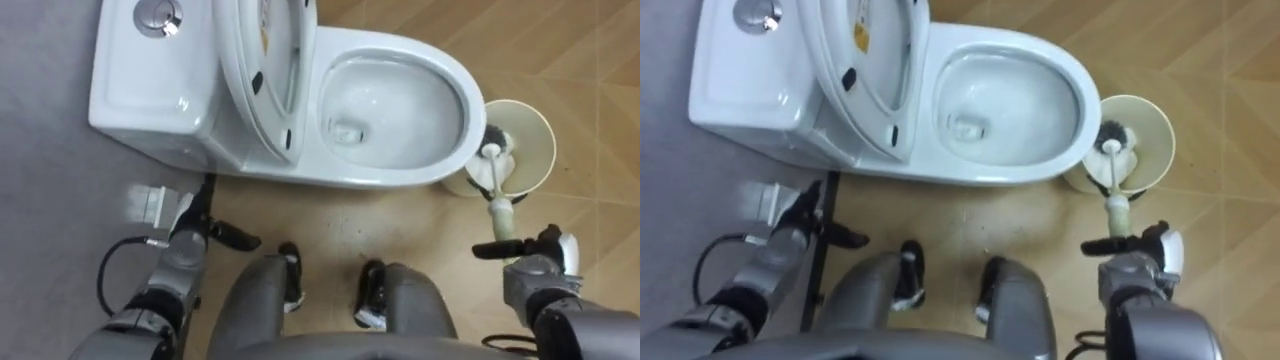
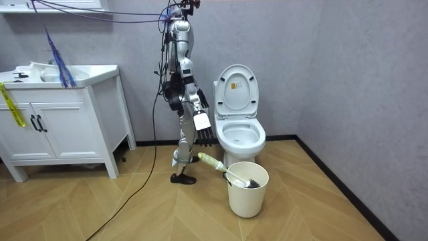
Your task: Brush toilet
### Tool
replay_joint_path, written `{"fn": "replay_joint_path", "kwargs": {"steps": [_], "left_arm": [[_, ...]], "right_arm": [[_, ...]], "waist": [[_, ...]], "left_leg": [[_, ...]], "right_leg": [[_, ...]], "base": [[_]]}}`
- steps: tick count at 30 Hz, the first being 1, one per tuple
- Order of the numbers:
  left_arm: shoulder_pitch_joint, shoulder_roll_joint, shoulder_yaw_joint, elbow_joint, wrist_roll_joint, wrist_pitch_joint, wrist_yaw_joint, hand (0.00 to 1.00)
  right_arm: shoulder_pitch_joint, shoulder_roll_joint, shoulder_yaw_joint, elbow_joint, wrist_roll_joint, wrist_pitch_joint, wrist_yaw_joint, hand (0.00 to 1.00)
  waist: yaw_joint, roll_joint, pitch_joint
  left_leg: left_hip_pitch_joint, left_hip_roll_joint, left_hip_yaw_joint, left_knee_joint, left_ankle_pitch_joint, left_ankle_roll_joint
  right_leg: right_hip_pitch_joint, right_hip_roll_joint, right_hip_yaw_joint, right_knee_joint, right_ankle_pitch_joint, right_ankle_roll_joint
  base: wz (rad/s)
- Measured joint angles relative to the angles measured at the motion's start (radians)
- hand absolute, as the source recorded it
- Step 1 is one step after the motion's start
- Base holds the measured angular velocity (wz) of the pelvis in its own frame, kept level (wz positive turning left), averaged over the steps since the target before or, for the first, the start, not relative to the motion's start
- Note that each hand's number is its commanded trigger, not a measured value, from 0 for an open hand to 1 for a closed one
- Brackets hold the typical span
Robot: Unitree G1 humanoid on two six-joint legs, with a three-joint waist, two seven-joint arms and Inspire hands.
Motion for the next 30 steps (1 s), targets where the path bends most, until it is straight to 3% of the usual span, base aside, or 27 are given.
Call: {"fn": "replay_joint_path", "kwargs": {"steps": [3,7,10,12,20,30], "left_arm": [[0.001,0.003,0.000,-0.077,-0.001,0.002,0.000,0.00],[-0.027,0.030,-0.025,-0.166,-0.005,0.000,0.001,0.00],[-0.043,0.061,-0.068,-0.195,-0.016,0.001,0.008,0.00],[-0.049,0.067,-0.094,-0.208,-0.016,0.003,0.012,0.00],[-0.069,0.068,-0.168,-0.274,-0.021,0.011,0.012,0.00],[-0.058,0.069,-0.200,-0.324,-0.022,0.008,0.017,0.00]], "right_arm": [[-0.017,-0.025,0.001,-0.005,0.001,0.000,-0.001,0.00],[-0.039,-0.115,0.048,-0.018,0.000,0.018,0.000,0.00],[-0.076,-0.167,0.082,-0.018,0.002,0.032,-0.002,0.00],[-0.094,-0.185,0.104,-0.019,0.019,0.037,-0.003,0.00],[-0.123,-0.197,0.170,-0.056,0.050,0.043,-0.011,0.00],[-0.135,-0.209,0.170,-0.085,0.064,0.041,-0.017,0.00]], "waist": [[0.012,0.001,0.0005],[0.052,0.004,0.0024],[0.053,0.018,0.0102],[0.057,0.020,0.0122],[0.075,0.021,0.0134],[0.075,0.021,0.0133]], "left_leg": [[-0.078,0.000,0.002,0.030,0.003,0.005],[-0.187,0.001,0.029,0.086,0.000,0.011],[-0.253,0.001,0.034,0.123,-0.003,0.013],[-0.293,0.001,0.036,0.158,-0.013,0.013],[-0.425,0.002,0.041,0.298,-0.056,0.004],[-0.504,0.000,0.053,0.339,-0.062,0.006]], "right_leg": [[-0.081,-0.002,0.012,0.035,0.000,0.000],[-0.213,-0.016,0.038,0.113,-0.006,-0.007],[-0.283,-0.026,0.041,0.161,-0.016,-0.014],[-0.323,-0.034,0.045,0.205,-0.033,-0.019],[-0.462,-0.058,0.068,0.367,-0.099,-0.035],[-0.549,-0.084,0.072,0.422,-0.114,-0.047]], "base": [[-0.02],[-0.10],[0.03],[0.08],[0.06],[0.03]]}}
